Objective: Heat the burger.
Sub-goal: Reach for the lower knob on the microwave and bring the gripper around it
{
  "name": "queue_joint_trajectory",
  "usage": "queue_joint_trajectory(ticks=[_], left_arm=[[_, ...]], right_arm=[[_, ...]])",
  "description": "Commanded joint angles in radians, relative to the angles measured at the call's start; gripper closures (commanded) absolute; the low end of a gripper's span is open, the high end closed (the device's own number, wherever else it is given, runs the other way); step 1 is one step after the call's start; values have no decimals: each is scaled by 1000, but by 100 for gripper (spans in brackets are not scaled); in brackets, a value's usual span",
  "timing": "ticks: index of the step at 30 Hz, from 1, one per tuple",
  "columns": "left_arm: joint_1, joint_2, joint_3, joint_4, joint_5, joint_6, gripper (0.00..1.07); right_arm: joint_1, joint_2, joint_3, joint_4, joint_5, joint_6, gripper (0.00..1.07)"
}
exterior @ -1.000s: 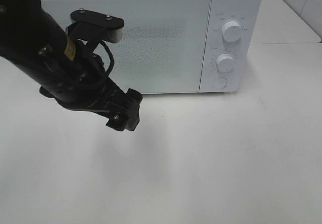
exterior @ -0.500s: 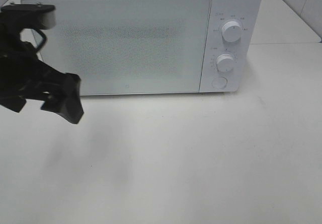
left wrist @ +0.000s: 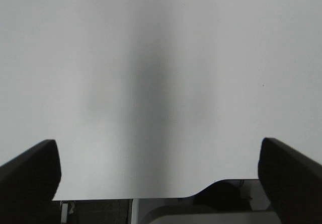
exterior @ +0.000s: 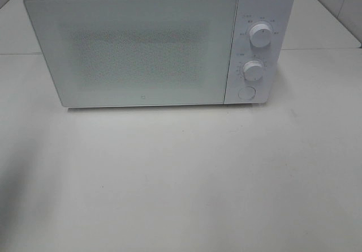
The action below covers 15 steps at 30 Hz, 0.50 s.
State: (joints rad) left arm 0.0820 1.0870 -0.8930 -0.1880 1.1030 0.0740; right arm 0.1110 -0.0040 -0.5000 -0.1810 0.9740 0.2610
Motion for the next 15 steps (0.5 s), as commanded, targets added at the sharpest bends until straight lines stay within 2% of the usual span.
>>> queue_joint_trajectory(ticks=[1, 3, 5, 14, 15], left_arm=[[20, -43, 11, -7, 21, -12, 6], [20, -163, 49, 38, 27, -13, 6], [20, -196, 64, 48, 27, -13, 6], [20, -523, 259, 119, -22, -10, 6], [20, -523, 259, 119, -22, -10, 6]], right_arm=[[-6, -26, 4, 2, -3, 5, 31], [-6, -26, 4, 2, -3, 5, 31], [-6, -26, 4, 2, -3, 5, 31], [-6, -26, 4, 2, -3, 5, 31], [-6, -26, 4, 2, -3, 5, 31]])
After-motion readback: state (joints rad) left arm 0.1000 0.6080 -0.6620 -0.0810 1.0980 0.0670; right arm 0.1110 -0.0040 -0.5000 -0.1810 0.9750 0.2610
